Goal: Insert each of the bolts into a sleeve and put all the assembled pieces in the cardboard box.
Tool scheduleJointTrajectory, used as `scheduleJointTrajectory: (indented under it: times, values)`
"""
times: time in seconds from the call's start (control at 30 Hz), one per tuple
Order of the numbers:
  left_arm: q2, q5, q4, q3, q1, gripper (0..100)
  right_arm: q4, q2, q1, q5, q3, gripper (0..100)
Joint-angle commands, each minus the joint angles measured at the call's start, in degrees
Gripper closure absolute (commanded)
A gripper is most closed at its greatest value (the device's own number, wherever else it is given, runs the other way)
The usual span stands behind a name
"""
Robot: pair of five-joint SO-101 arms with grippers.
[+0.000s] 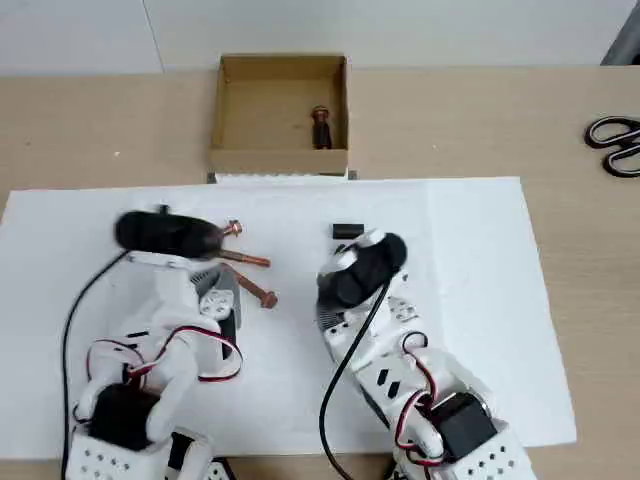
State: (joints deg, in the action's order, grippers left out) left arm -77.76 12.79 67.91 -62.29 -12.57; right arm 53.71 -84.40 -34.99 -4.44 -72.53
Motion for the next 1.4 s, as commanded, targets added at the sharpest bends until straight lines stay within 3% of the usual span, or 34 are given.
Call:
scheduleJointTrajectory:
  times: [0.0,0.2,0.4,0.8,1.37]
  values:
    - [-0.18,-4.48,-5.19,-5.14,0.97,99,-3.30,-0.22,3.65,-0.18,-0.79,99.5]
    - [-0.09,-4.84,-14.86,-16.04,1.85,99,-8.57,3.12,8.04,-0.18,0.26,99.5]
    - [-0.18,-7.65,-18.64,-23.16,2.20,99,-12.18,20.18,10.07,-0.44,14.68,99.5]
    - [-0.18,-7.56,-20.31,-24.75,2.29,99,-17.27,68.53,14.64,-0.09,58.73,99.5]
    - [-0.18,-7.56,-20.31,-24.75,2.29,99,-17.01,128.40,14.46,0.00,123.43,99.5]
